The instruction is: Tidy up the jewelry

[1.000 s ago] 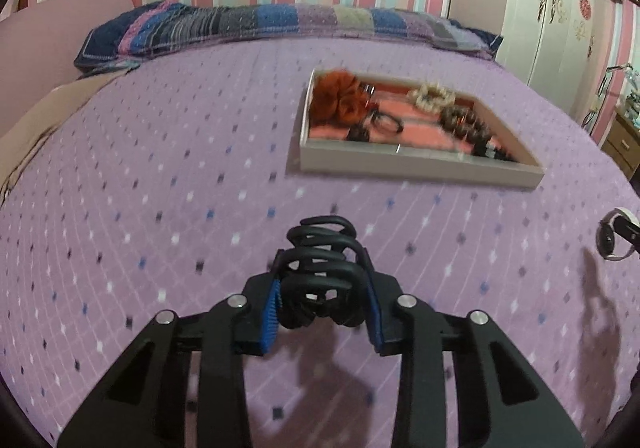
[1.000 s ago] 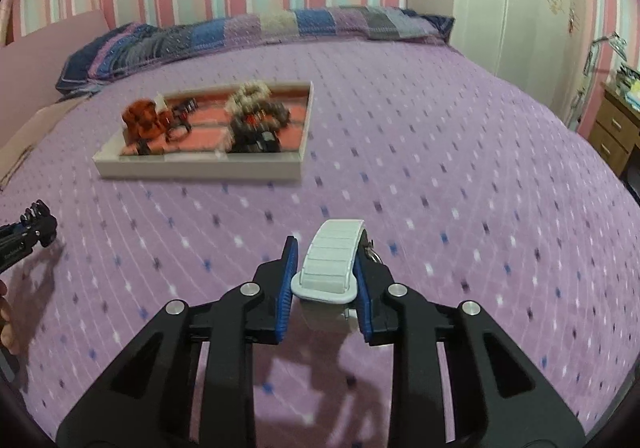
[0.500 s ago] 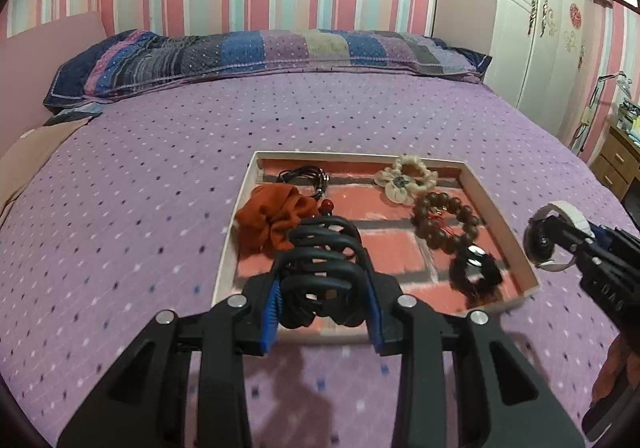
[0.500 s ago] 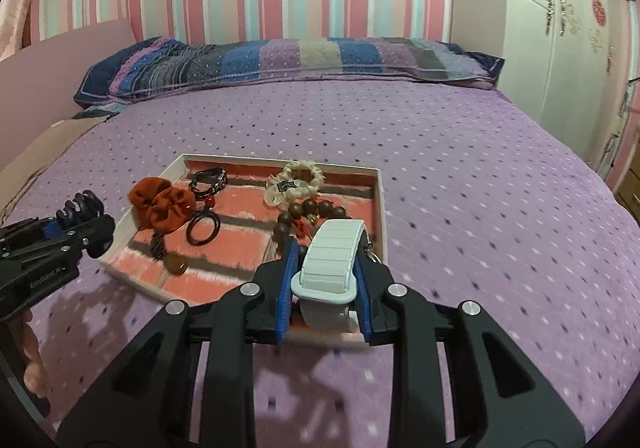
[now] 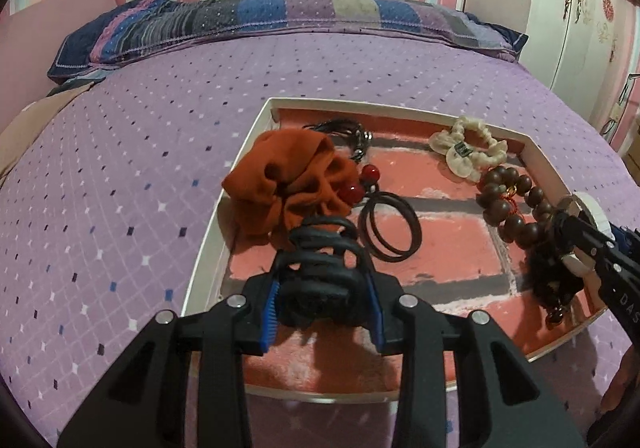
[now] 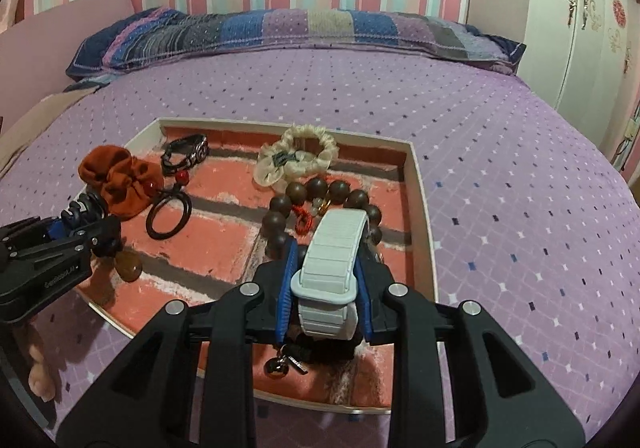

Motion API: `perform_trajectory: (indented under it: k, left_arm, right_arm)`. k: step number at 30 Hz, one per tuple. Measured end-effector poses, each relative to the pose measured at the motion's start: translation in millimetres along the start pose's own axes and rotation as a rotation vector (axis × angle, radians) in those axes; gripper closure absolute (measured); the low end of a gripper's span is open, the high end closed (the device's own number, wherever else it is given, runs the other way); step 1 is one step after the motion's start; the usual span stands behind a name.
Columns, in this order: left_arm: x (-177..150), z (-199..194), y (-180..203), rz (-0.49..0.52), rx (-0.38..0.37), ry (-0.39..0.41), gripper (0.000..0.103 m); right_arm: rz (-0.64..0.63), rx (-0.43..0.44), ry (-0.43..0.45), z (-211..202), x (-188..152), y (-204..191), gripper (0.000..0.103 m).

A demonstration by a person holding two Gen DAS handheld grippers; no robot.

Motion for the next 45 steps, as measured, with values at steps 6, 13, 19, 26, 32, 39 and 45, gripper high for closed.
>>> perform_trajectory:
  k: [6,13,19,26,32,39,45]
  left_arm:
    - [-3,-7,0,0.012,0.011,-0.01,0.049]
    - [-7,-54,-6,0.012,0.024,0.024,0.036]
    - [-22,-125,-21,-0.004,0.038,0.083,0.016]
    - [-60,-213,-33,0.006,0.093,0.145,0.009]
    - [-94,-270,-42,-0.067,0.088,0.184,0.009]
    - [-120,-308,-32,-0.071,0.084,0.223,0.009]
    - [-121,-318,-19,-0.045,0.074,0.231,0.009]
  right_arm:
    - [0.005,0.013,-0.019,-1,-7,-4,0.051]
    - [0.021,0.048,0.004,-33,0,-2,0.025]
    - [0.031,0.049,0.039,-93,-6,-2,0.004]
    - [0.026,0.026,0.073,-177,-32,-10,0.004]
    - [0.036,0.012,0.108,-241,-61,-19,0.004]
    - [0.036,-0.002,0.111,-278,-84,-30,0.004]
    - [0.034,-0.023,0.115,-288,-89,-33,0.004]
Point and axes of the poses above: each gripper's, at about its wrist camera, not at the fingertips, and z roughly the way its jaws point, y to its right, x to its top, the point moved 5 cm from there along z, roughly the way its jaws point, and after that the axes turned 8 degrees about -z, right-handed, at the moved point
